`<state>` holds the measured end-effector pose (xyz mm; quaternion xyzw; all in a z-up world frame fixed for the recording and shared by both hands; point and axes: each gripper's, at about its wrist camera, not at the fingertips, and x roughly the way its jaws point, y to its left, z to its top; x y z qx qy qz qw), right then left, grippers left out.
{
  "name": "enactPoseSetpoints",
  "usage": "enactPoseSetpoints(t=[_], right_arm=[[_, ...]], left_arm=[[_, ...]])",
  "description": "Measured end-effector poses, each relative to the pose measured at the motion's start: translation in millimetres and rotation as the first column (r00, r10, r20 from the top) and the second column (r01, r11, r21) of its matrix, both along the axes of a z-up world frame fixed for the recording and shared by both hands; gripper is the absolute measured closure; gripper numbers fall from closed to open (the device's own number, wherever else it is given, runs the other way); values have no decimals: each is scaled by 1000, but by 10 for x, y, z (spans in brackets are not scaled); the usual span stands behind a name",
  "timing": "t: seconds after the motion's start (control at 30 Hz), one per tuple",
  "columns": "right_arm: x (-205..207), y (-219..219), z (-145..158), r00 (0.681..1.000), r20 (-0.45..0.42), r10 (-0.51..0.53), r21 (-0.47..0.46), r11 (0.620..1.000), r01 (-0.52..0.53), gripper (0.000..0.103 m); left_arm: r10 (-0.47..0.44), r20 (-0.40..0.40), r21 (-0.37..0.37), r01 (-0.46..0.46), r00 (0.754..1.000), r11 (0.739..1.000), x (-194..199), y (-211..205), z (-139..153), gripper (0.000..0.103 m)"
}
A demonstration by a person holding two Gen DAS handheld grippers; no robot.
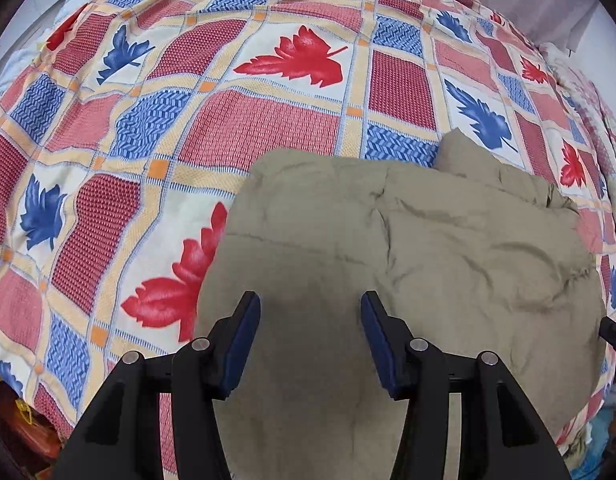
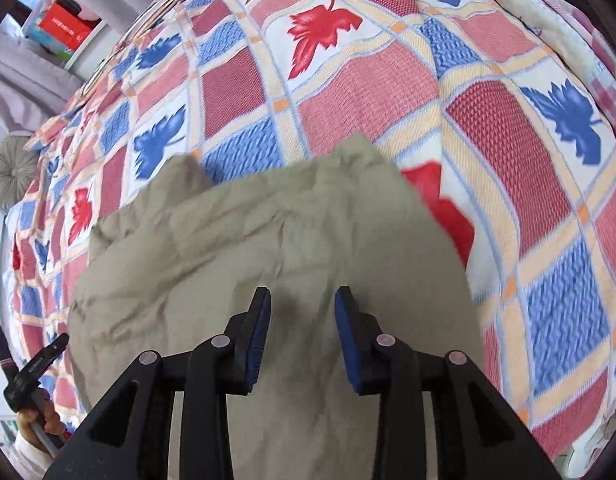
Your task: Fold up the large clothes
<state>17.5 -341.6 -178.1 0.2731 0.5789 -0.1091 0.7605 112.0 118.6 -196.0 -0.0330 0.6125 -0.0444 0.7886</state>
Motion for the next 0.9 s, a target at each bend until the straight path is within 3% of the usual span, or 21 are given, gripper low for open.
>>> enactPoseSetpoints(t=[0.33,0.4,0.43,0.77,0.83,0.9], right_arm=[[-418,684,81,998,-45,49,54,997,-46,61],[-435,811,85,997,-47,64,59,996,-61,60],[-431,856,84,997,-47,69,61,996,-66,60],[-351,1222,55,991,-67,119,65,991,-115,59],[-313,1273,54,989,-67,129,67,990,-125,56],[-281,1322,46,989,-60,134,83,988,-129,45]], left_arm=[[-58,-92,-48,54,994,997,-487,-80,23,48],[-73,-94,-46,69,993,997,-528,-98,19,24],[-73,-89,-44,69,993,997,-544,-95,26,0],[-85,-59,-25,83,995,996,-558,5,27,0],[-89,-60,-28,87,994,996,-544,24,17,0],[-89,-62,-29,87,994,996,-533,45,-1,0]])
